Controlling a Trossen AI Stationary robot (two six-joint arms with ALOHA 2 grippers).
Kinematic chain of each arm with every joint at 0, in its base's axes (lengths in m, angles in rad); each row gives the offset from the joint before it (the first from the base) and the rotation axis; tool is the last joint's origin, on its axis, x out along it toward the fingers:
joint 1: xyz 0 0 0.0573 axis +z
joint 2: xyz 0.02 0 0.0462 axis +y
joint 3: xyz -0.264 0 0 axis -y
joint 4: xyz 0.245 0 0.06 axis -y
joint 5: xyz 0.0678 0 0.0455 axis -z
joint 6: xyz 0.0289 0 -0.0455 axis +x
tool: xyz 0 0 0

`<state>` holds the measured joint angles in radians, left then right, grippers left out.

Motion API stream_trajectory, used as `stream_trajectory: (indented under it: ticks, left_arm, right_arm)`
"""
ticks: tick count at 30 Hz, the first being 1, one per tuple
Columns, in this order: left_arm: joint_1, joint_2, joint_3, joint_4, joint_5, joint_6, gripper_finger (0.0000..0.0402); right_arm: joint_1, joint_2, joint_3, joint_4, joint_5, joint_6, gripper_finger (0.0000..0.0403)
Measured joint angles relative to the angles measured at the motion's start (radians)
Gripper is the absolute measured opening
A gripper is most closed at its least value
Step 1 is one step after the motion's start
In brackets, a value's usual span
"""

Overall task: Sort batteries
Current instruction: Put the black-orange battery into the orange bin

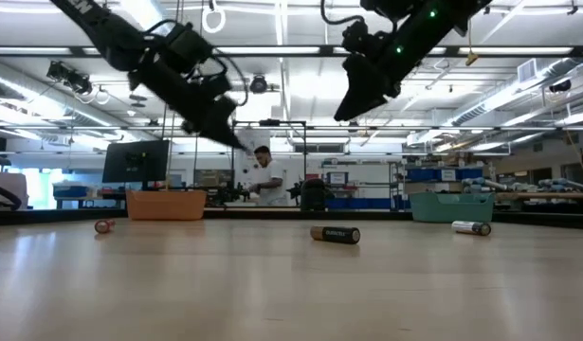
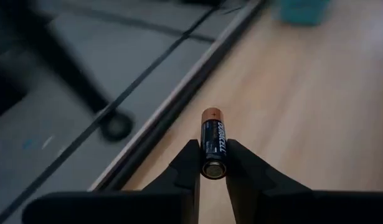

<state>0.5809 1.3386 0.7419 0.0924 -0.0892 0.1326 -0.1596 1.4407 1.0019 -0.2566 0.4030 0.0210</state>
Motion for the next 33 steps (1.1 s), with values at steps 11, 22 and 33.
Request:
stream_trajectory:
  ticks: [11,22,33]
  left_arm:
    - [0.167,-0.046,-0.185,-0.015,-0.146,-0.162,0.0057]
    - [0.302,-0.018,-0.236,-0.007,-0.131,-0.201,0.0057]
    - [0.356,0.123,-0.218,0.047,-0.051,-0.206,0.0057]
  right_arm:
    - [0.000,0.001,-0.071,0.041,-0.001,0.031,0.0188]
    - [0.000,0.001,-0.074,0.056,-0.003,0.029,0.0185]
    - [0.001,0.001,-0.074,0.059,-0.004,0.022,0.0182]
